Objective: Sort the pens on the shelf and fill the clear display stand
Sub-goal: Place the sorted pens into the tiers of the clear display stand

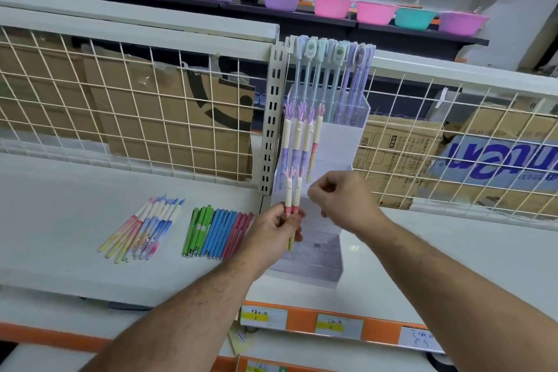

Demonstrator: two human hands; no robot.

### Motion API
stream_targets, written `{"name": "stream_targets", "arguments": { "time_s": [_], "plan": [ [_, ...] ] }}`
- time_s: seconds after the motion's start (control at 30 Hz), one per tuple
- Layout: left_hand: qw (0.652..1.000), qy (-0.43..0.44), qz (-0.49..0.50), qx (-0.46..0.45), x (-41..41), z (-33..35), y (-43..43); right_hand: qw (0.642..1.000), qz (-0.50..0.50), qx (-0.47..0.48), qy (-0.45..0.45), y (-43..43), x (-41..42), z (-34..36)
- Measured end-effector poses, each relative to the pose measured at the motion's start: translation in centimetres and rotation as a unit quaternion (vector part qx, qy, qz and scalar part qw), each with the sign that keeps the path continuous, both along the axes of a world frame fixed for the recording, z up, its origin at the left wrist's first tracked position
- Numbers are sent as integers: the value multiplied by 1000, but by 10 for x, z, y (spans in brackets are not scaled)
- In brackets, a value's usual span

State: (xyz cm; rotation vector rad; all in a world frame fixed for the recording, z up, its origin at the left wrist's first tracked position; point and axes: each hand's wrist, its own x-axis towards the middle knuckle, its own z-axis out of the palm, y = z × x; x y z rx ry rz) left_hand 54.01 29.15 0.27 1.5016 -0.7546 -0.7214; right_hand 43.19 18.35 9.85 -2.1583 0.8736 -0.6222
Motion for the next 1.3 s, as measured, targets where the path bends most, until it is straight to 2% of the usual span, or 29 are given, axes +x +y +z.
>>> {"name": "stream_targets", "arguments": {
  "time_s": [0.1,0.3,0.5,0.63,0.87,1.1,1.3],
  "plan": [
    [1000,-9,-9,-2,0,0,0,998,48,22,31,7,1,-10],
    [1000,6,-18,-5,1,-3,-3,998,50,17,14,8,4,-11],
    [999,33,-19,-11,3,-4,-3,988,-47,7,-146,-11,3,36],
    [999,25,-24,-3,4,-5,-3,979,-79,-14,-186,-19,8,58],
    [999,22,-29,1,4,-6,-4,986,-76,-46,-141,-22,21,56],
    [999,13,-29,5,4,-6,-4,995,-55,-68,-50,-23,30,43],
    [1000,0,-28,11,5,-9,-5,995,-56,-81,-35,-26,33,41]
  ]
}}
